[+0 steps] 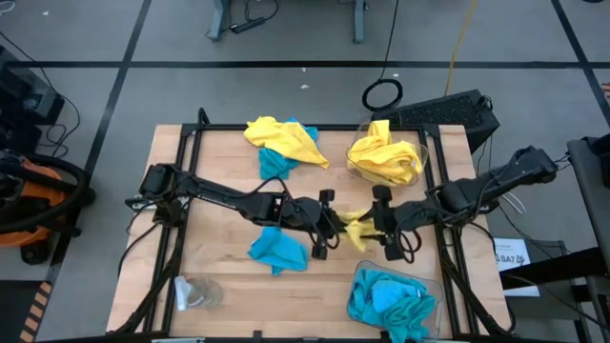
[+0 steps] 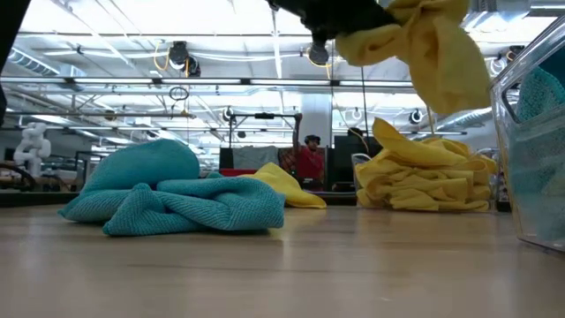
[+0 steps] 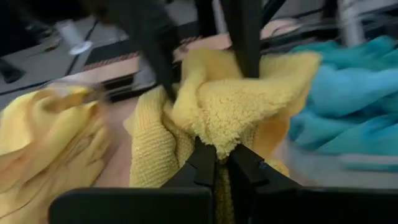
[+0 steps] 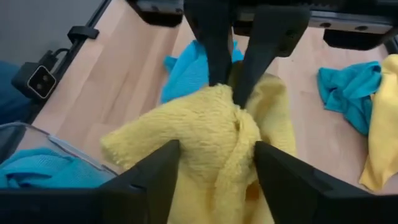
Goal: Sort microfiber towel by color & place in baskets
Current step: Put the yellow microfiber cloth into the top transparent bin
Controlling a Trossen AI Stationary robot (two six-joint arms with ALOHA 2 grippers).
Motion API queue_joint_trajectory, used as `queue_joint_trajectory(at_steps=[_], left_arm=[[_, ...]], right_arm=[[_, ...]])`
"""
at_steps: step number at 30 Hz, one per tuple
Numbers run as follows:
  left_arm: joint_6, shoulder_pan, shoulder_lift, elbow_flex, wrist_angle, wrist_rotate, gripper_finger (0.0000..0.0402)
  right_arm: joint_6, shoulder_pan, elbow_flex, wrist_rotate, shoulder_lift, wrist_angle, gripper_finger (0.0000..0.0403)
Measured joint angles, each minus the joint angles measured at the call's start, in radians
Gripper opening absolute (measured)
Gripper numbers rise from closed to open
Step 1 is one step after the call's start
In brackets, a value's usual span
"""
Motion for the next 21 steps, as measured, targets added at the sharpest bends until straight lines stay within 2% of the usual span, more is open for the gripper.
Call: queue_joint_trajectory(at_steps=[6, 10, 15, 21], left_arm=[[-0.019, -0.026, 0.0, 0.0, 0.072, 0.103, 0.0014], [-0.019, -0.041, 0.0, 0.0, 0.089, 0.116, 0.0014], [-0.025, -0.047, -0.002, -0.001, 0.094, 0.126, 0.0014], [-0.017, -0.059, -0.002, -0.003, 0.128, 0.12, 0.0014]], right_arm=[[0.033, 0.054, 0.0, 0.092, 0.026, 0.027, 0.0268], [0.044, 0.075, 0.0, 0.12, 0.04, 0.052, 0.0292], [0.031, 0.098, 0.0, 0.122, 0.072, 0.119, 0.0282], [0.072, 0.1, 0.0, 0.121, 0.121, 0.128, 0.0234]])
